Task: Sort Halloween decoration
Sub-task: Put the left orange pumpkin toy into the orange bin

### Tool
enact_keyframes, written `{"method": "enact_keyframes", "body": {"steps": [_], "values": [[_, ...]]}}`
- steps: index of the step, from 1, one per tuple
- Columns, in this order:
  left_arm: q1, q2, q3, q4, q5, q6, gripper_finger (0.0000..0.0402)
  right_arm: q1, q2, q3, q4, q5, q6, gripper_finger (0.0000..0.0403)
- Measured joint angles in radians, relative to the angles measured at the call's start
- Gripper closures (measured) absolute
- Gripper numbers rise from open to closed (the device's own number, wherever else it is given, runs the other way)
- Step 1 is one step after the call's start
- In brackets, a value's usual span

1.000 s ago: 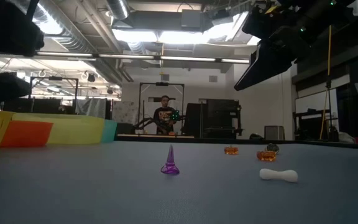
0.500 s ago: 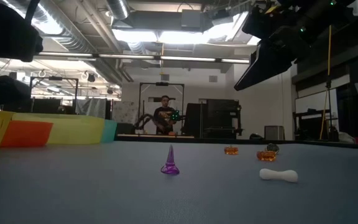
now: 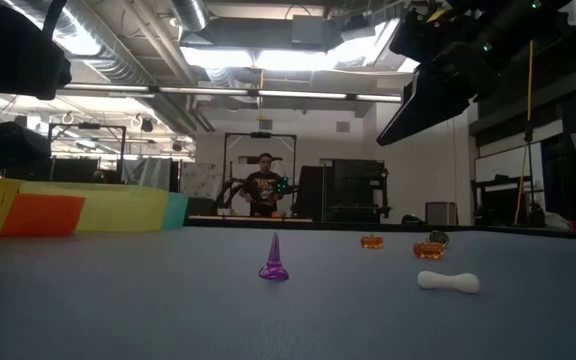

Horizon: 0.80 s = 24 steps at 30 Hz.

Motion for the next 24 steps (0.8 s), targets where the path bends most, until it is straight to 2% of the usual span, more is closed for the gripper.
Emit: {"method": "enact_keyframes", "body": {"steps": [14,24], "values": [[0.0,0.0,0.0,-0.001,0.001,0.0,0.0309,0.0,0.0,0.0,0.0,0.0,0.0,0.0226],[0.0,0.0,0.0,-0.002,0.001,0.0,0.0313,0.0,0.0,0.0,0.0,0.0,0.0,0.0226]]}}
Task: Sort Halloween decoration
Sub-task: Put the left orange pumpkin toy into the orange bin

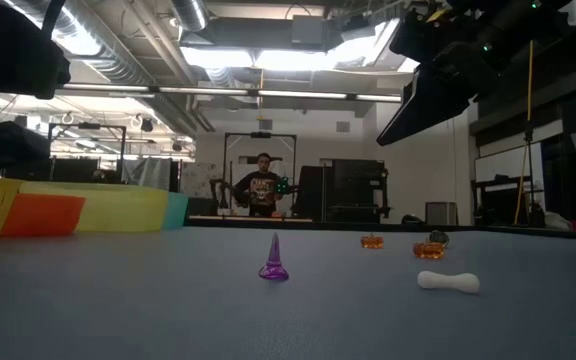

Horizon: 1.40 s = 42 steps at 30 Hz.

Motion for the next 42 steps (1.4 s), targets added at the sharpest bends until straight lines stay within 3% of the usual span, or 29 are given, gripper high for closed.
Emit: {"method": "enact_keyframes", "body": {"steps": [10,19,26,34,42], "values": [[0.02,-0.003,0.017,-0.031,0.005,0.0,0.0314,0.0,0.0,0.0,0.0,0.0,0.0,0.0226],[0.141,-0.003,0.091,-0.176,-0.004,0.004,0.0314,0.0,0.0,0.0,0.001,0.0,0.0,0.0226],[0.271,-0.003,0.188,-0.326,-0.012,0.168,0.0314,0.0,0.0,0.0,0.0,0.0,0.0,0.0226],[0.386,-0.004,0.348,-0.649,-0.069,0.336,0.0314,0.0,0.0,0.0,0.0,0.0,0.0,0.0226],[0.445,-0.005,0.403,-1.055,-0.155,0.307,0.0314,0.0,0.0,0.0,0.0,0.0,0.0,0.0226]]}}
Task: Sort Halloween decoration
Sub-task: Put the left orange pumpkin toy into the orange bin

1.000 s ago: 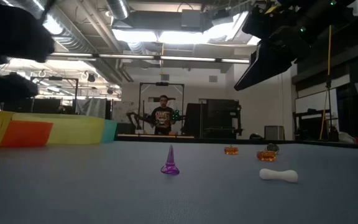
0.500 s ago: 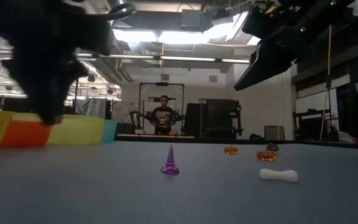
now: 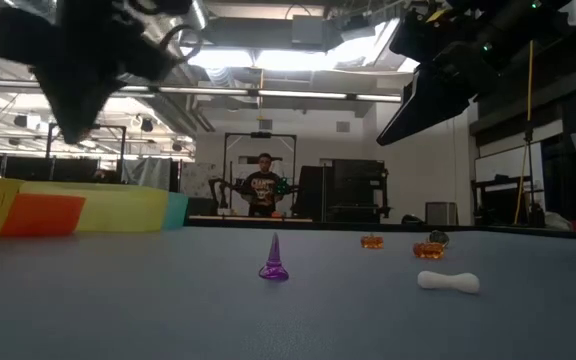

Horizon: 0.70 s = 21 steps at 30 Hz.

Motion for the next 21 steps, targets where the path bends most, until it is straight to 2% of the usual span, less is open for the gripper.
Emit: {"method": "enact_keyframes", "body": {"steps": [3,12,21], "values": [[0.014,0.0,-0.035,-0.085,-0.009,-0.054,0.0314,0.0,0.0,0.0,0.0,0.0,0.0,0.0226],[0.021,-0.005,-0.197,-0.08,0.028,-0.075,0.0314,0.0,0.0,0.0,0.0,0.0,0.0,0.0226],[0.021,-0.005,-0.254,-0.08,0.027,-0.109,0.0306,0.0,0.0,0.0,0.0,0.0,0.0,0.0226]]}}
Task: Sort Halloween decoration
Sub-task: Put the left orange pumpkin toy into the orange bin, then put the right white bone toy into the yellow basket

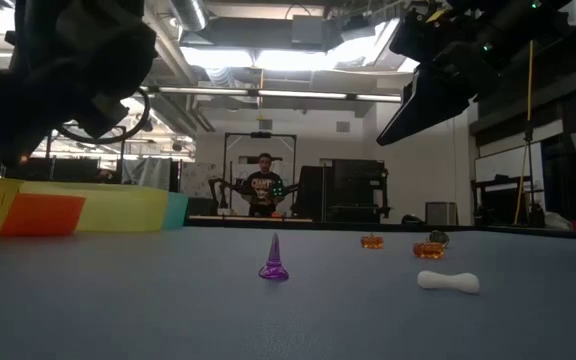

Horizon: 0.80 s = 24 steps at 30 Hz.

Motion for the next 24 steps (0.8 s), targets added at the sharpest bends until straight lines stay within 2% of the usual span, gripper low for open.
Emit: {"method": "enact_keyframes", "body": {"steps": [4,14,24], "values": [[0.0,0.0,-0.001,0.0,0.0,-0.05,0.0281,0.0,0.0,0.0,0.0,0.0,0.0,0.0226],[0.0,0.0,-0.001,0.001,0.0,-0.051,0.0221,0.0,0.0,0.0,0.0,0.0,0.0,0.0226],[0.0,0.0,-0.001,0.001,-0.008,-0.05,0.0207,0.0,0.0,0.0,-0.002,0.0,0.0,0.0226]]}}
